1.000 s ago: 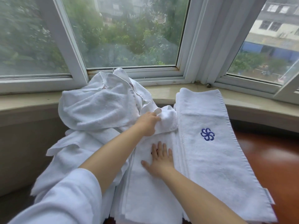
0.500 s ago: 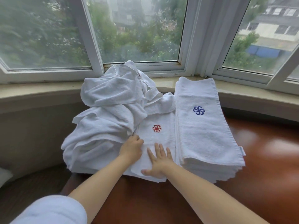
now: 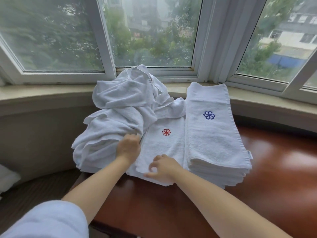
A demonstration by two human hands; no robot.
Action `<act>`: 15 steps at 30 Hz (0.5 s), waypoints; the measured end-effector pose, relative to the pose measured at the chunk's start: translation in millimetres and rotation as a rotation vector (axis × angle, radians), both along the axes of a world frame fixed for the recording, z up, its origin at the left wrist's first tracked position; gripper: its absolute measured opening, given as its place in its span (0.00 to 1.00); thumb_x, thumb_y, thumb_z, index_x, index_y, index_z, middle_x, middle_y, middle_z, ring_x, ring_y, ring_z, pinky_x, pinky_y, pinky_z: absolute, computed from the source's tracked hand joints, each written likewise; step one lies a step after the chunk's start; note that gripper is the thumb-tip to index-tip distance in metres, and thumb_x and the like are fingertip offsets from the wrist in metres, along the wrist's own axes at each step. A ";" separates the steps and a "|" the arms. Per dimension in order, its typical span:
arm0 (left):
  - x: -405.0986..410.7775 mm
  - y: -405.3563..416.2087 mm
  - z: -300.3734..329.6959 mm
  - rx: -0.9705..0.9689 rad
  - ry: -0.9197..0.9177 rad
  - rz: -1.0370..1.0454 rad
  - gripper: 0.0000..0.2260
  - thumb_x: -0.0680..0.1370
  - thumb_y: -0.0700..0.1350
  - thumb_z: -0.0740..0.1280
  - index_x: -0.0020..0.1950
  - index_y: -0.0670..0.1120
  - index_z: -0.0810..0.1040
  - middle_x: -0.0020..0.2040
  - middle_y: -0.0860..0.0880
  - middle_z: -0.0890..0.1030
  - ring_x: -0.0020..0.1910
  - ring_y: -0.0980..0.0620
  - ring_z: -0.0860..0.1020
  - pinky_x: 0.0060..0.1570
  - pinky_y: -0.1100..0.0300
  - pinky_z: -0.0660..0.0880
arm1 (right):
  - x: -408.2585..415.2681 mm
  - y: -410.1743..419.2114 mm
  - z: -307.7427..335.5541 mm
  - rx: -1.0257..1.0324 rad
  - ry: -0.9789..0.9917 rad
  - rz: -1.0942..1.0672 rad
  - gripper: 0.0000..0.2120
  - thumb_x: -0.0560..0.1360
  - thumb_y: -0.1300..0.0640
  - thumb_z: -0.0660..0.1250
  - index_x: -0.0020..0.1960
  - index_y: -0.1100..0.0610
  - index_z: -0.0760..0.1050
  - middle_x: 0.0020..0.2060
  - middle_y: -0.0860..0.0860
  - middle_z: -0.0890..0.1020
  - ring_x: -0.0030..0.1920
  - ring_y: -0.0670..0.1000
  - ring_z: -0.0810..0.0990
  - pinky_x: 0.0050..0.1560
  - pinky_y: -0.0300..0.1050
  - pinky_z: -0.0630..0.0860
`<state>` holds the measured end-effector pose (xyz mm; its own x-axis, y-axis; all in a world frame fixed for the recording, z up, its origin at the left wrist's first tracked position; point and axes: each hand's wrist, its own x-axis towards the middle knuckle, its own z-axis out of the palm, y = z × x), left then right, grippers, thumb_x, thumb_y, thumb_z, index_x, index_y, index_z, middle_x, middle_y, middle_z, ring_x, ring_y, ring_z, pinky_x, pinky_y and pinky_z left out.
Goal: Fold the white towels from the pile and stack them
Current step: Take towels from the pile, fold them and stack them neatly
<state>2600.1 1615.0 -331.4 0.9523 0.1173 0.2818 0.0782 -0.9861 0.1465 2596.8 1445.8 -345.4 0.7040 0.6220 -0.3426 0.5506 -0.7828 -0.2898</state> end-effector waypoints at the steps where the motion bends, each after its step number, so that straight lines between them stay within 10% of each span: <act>1: 4.5 6.5 5.1 0.024 -0.088 -0.012 0.11 0.71 0.34 0.68 0.52 0.40 0.80 0.50 0.41 0.80 0.50 0.39 0.78 0.43 0.47 0.77 | 4.9 1.5 3.5 0.022 -0.002 -0.047 0.25 0.75 0.33 0.56 0.59 0.49 0.77 0.60 0.50 0.76 0.61 0.53 0.71 0.58 0.50 0.68; 4: 20.7 31.1 22.4 0.099 0.117 0.199 0.25 0.73 0.43 0.66 0.70 0.49 0.68 0.71 0.45 0.65 0.69 0.42 0.62 0.66 0.47 0.64 | 21.2 7.3 16.4 0.044 -0.058 -0.111 0.21 0.80 0.40 0.55 0.62 0.53 0.75 0.57 0.51 0.80 0.57 0.55 0.77 0.51 0.48 0.68; 9: 40.0 49.6 35.6 0.149 0.384 0.305 0.12 0.80 0.47 0.59 0.61 0.50 0.75 0.66 0.48 0.71 0.69 0.45 0.63 0.71 0.38 0.53 | 40.7 21.0 34.9 0.330 0.044 -0.359 0.22 0.80 0.44 0.56 0.71 0.51 0.67 0.61 0.50 0.77 0.57 0.52 0.77 0.51 0.45 0.71; 13: 36.3 39.7 59.8 -0.142 -0.168 0.272 0.13 0.74 0.44 0.54 0.41 0.43 0.76 0.45 0.45 0.80 0.51 0.44 0.75 0.71 0.34 0.49 | 58.0 37.0 51.8 0.543 -0.005 -0.418 0.26 0.79 0.47 0.61 0.74 0.51 0.61 0.61 0.50 0.75 0.60 0.51 0.75 0.56 0.47 0.72; 15: 33.6 28.2 79.7 -0.443 -0.461 0.112 0.11 0.71 0.42 0.56 0.38 0.39 0.77 0.42 0.43 0.81 0.46 0.42 0.77 0.66 0.41 0.64 | 69.8 43.7 62.7 0.618 -0.105 -0.395 0.34 0.75 0.48 0.67 0.76 0.49 0.56 0.70 0.50 0.66 0.69 0.52 0.67 0.65 0.49 0.69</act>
<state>2633.7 1643.1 -251.7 0.7207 0.4076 0.5608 0.0088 -0.8142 0.5805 2666.5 1489.5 -282.6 0.9250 0.3735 0.0695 0.3110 -0.6395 -0.7031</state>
